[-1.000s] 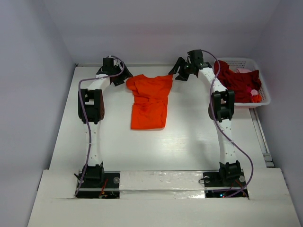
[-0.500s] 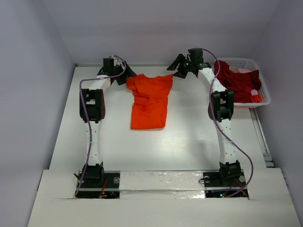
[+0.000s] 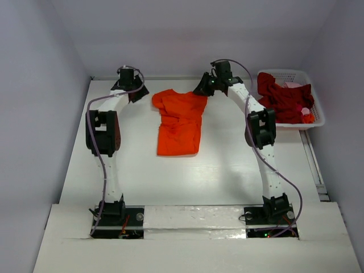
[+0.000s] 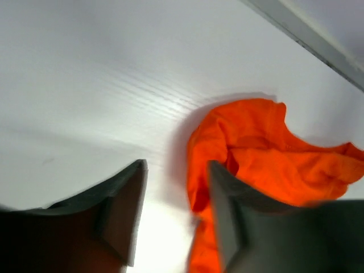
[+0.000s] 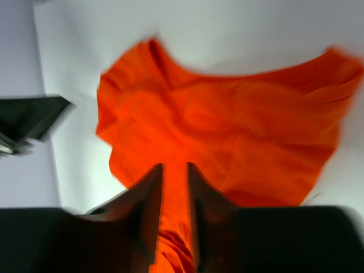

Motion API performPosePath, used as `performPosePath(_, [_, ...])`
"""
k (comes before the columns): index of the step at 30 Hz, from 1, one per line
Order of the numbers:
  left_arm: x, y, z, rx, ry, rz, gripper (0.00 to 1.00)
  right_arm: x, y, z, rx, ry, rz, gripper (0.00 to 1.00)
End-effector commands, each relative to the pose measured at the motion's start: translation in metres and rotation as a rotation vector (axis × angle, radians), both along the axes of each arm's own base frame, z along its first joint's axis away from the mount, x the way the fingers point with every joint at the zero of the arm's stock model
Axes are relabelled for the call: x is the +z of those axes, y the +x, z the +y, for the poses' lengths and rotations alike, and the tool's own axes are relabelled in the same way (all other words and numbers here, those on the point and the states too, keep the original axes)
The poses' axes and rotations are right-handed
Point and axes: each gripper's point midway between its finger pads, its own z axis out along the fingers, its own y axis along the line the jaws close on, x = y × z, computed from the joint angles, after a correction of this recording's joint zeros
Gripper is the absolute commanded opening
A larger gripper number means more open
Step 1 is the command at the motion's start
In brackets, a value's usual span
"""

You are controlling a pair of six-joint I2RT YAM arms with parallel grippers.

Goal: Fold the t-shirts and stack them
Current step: Grab one side of the 2/3 rectangular tshirt with both arms

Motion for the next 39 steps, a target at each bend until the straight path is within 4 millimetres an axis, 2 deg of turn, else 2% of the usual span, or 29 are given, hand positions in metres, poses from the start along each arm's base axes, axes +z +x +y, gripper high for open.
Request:
performPosePath(1, [0.112, -0.008, 0.037, 0.137, 0.106, -0.202, 0.4, 0.093, -0.033, 0.03, 0.088, -0.036, -0.197, 0.21])
performPosePath(2, [0.126, -0.014, 0.039, 0.145, 0.106, -0.223, 0.29, 0.086, -0.044, 0.033, 0.1, -0.059, -0.175, 0.09])
performPosePath(3, [0.149, -0.028, 0.036, 0.146, 0.103, -0.258, 0.18, 0.091, -0.052, 0.037, 0.111, -0.07, -0.186, 0.03])
performPosePath(4, [0.156, -0.036, 0.027, 0.129, 0.095, -0.267, 0.0, 0.109, -0.065, 0.046, 0.121, -0.089, -0.222, 0.0])
performPosePath(5, [0.161, -0.052, 0.023, 0.116, 0.092, -0.246, 0.0, 0.11, -0.076, 0.049, 0.133, -0.103, -0.215, 0.0])
performPosePath(6, [0.157, -0.061, 0.014, 0.096, 0.084, -0.22, 0.0, 0.1, -0.088, 0.051, 0.143, -0.121, -0.185, 0.0])
performPosePath(7, [0.149, -0.069, 0.003, 0.065, 0.074, -0.186, 0.0, 0.099, -0.098, 0.055, 0.156, -0.127, -0.176, 0.0])
performPosePath(8, [0.139, -0.079, -0.006, 0.038, 0.079, -0.143, 0.0, 0.107, -0.117, 0.064, 0.181, -0.13, -0.176, 0.0])
performPosePath(9, [0.111, -0.103, -0.033, -0.044, 0.071, -0.041, 0.0, 0.089, -0.132, 0.067, 0.2, -0.156, -0.13, 0.0])
performPosePath(10, [0.099, -0.115, -0.047, -0.083, 0.073, -0.002, 0.0, 0.083, -0.144, 0.069, 0.213, -0.179, -0.112, 0.0])
performPosePath(11, [0.075, -0.136, -0.057, -0.121, 0.085, 0.057, 0.0, 0.083, -0.155, 0.069, 0.219, -0.203, -0.112, 0.0])
performPosePath(12, [0.065, -0.152, -0.079, -0.172, 0.092, 0.077, 0.0, 0.076, -0.171, 0.078, 0.244, -0.22, -0.1, 0.0])
performPosePath(13, [0.055, -0.162, -0.089, -0.202, 0.09, 0.094, 0.0, 0.052, -0.185, 0.073, 0.249, -0.256, -0.049, 0.0])
performPosePath(15, [0.025, -0.187, -0.101, -0.24, 0.072, 0.173, 0.0, 0.046, -0.196, 0.068, 0.228, -0.271, -0.041, 0.0])
performPosePath(16, [0.017, -0.195, -0.105, -0.254, 0.069, 0.193, 0.0, 0.026, -0.209, 0.063, 0.229, -0.298, 0.001, 0.0])
performPosePath(18, [0.0, -0.205, -0.102, -0.24, 0.059, 0.224, 0.0, 0.016, -0.214, 0.057, 0.201, -0.33, 0.006, 0.0])
performPosePath(21, [-0.014, -0.212, -0.098, -0.222, 0.087, 0.24, 0.0, -0.011, -0.226, 0.047, 0.182, -0.409, 0.042, 0.0])
performPosePath(26, [-0.021, -0.209, -0.08, -0.15, 0.162, 0.238, 0.0, -0.027, -0.225, 0.038, 0.144, -0.447, 0.045, 0.0])
performPosePath(32, [-0.044, -0.218, -0.091, -0.183, 0.167, 0.278, 0.0, -0.052, -0.235, 0.037, 0.161, -0.47, 0.095, 0.0])
performPosePath(39, [-0.06, -0.239, -0.101, -0.204, 0.146, 0.315, 0.0, -0.076, -0.262, 0.04, 0.194, -0.487, 0.142, 0.0])
